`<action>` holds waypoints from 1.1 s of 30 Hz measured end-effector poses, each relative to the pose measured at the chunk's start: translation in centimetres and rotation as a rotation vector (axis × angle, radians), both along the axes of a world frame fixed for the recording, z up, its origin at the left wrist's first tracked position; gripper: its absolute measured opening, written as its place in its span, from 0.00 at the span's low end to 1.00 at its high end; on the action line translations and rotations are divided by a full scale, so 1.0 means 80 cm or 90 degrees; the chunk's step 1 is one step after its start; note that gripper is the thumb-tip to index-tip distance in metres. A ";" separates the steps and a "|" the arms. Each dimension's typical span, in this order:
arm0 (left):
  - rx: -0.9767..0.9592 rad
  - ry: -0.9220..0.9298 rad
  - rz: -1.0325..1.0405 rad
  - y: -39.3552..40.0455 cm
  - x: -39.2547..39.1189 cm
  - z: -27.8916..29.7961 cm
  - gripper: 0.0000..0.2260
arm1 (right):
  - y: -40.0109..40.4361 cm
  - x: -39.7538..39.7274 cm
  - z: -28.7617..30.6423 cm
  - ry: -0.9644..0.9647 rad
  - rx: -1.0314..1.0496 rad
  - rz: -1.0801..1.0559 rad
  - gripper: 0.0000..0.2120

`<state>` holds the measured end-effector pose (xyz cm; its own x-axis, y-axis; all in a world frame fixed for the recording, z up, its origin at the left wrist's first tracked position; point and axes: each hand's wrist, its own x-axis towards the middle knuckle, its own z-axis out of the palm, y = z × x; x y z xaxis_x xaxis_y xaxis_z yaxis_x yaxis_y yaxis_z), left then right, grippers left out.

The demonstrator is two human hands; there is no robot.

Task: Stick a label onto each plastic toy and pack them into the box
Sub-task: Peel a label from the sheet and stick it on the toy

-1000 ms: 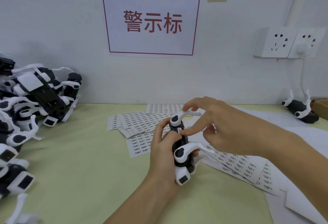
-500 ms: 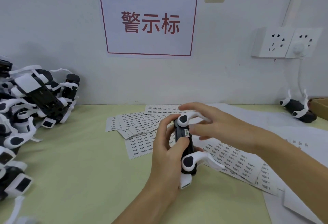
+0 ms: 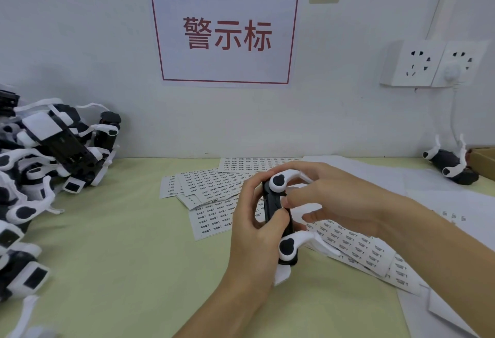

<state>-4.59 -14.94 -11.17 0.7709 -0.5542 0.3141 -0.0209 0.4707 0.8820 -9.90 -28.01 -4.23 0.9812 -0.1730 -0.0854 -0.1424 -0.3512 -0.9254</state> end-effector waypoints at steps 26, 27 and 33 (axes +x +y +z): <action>-0.027 0.039 -0.028 0.000 0.000 0.001 0.20 | -0.003 -0.005 0.003 -0.007 -0.016 0.066 0.17; -0.025 0.038 -0.027 -0.001 0.000 0.001 0.20 | -0.003 -0.004 0.004 -0.007 -0.019 0.064 0.17; -0.009 0.011 -0.027 0.000 -0.001 0.001 0.21 | -0.003 -0.002 0.002 0.006 -0.033 0.040 0.14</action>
